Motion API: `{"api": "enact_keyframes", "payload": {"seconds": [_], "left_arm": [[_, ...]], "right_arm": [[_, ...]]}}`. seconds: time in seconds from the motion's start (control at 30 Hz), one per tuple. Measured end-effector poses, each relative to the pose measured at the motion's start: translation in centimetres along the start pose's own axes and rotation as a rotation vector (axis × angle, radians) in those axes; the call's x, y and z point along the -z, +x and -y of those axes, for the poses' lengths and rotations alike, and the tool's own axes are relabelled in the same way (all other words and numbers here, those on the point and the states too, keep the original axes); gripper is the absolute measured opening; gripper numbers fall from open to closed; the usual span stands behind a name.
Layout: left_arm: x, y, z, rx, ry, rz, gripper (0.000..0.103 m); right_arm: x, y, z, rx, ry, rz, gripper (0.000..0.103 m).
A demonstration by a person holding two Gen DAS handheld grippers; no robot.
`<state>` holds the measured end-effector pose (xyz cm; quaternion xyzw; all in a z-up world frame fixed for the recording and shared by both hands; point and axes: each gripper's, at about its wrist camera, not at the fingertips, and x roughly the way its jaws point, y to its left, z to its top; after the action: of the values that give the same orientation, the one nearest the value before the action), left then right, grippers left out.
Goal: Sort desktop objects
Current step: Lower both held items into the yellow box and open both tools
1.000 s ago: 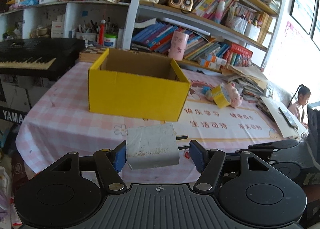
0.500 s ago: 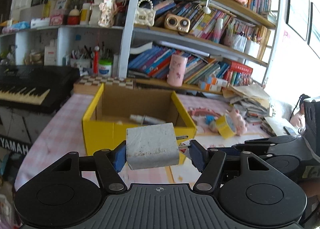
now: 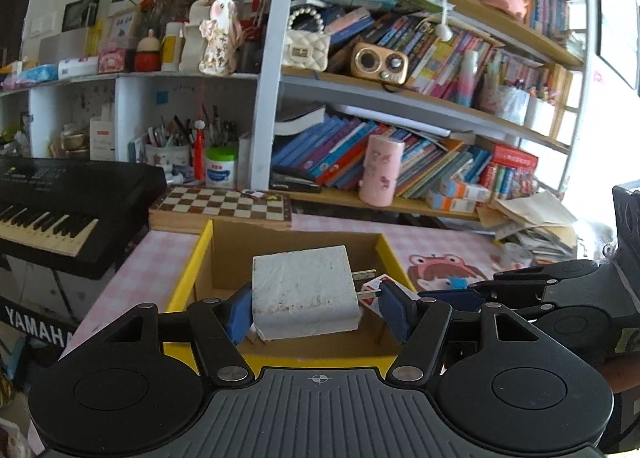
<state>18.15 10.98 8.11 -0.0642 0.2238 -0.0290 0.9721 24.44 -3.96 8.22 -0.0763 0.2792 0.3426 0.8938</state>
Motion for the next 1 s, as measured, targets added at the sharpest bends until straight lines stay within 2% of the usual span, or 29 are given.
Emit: {"api": "enact_keyframes", "payload": {"seconds": [0.13,0.33,0.6,0.83,1.0], "left_arm": [[-0.4,2.6,0.0,-0.019,0.01,-0.033,0.065],[-1.3,7.1,0.0,-0.044,0.088,-0.098,0.065],[-0.2,12.6,-0.9,-0.086,0.156,-0.243,0.065],[1.8,15.4,-0.7,-0.076,0.287,-0.424,0.065],[1.6,15.3,-0.8,-0.059,0.278,-0.44,0.065]], "right_arm": [[-0.8,2.7,1.3,-0.022,-0.043,-0.051,0.027],[-1.4,7.0,3.0,-0.069,-0.143,-0.141,0.027],[-1.9,12.9,3.9,-0.115,-0.337,-0.278,0.027],[-0.7,16.2,3.0,-0.224,-0.544,-0.443,0.027],[-0.5,16.8,2.8,-0.276,-0.58,-0.478,0.027]]}}
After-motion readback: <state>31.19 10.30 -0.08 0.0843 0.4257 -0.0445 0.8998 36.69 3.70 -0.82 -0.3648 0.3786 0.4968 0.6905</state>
